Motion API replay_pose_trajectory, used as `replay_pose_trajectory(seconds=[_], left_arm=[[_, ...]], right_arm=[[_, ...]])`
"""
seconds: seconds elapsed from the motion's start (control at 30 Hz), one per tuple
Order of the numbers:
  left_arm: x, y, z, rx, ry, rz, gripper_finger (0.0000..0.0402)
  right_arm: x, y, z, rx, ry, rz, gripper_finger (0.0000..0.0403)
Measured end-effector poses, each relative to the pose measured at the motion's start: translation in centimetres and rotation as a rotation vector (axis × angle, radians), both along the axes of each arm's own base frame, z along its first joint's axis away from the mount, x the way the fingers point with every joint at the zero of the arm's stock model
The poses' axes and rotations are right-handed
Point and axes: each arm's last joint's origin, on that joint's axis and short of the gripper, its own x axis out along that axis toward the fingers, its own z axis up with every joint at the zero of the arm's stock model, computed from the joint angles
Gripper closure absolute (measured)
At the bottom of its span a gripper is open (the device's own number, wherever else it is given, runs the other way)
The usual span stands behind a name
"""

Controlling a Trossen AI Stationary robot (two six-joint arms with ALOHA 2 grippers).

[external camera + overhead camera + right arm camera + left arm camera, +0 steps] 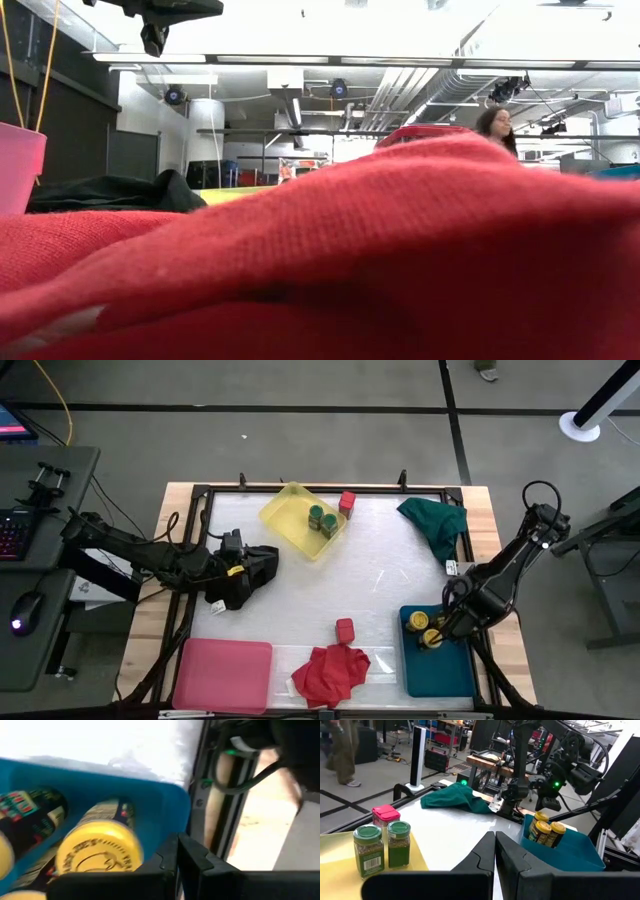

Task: Sort spices by type
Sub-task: Adjust the top right yellow seasoning bottle

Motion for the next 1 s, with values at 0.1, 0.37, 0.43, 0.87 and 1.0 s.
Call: replay_pose_trajectory(seconds=[0.1, 0.37, 0.43, 0.87, 1.0], left_arm=[[0.0, 0.0, 0.0, -0.003, -0.001, 0.000, 0.0402], [0.0, 0.0, 0.0, -0.006, -0.002, 0.001, 0.0401], [0.0, 0.0, 0.0, -0.006, -0.002, 0.001, 0.0401], [0.0, 0.0, 0.0, -0.008, -0.002, 0.001, 0.0402], [0.0, 0.0, 0.0, -0.008, -0.003, 0.001, 0.0402]], right_arm=[[-0.2, -0.2, 0.0, -0.019, 0.017, 0.000, 0.0403], [-0.2, -0.1, -0.8, 0.007, 0.033, -0.014, 0.0403], [-0.2, 0.0, -1.8, 0.042, 0.022, -0.017, 0.0403], [0.3, 0.3, -3.2, 0.086, -0.065, -0.042, 0.0403], [0.5, 0.3, -3.2, 0.080, -0.094, -0.039, 0.0403]])
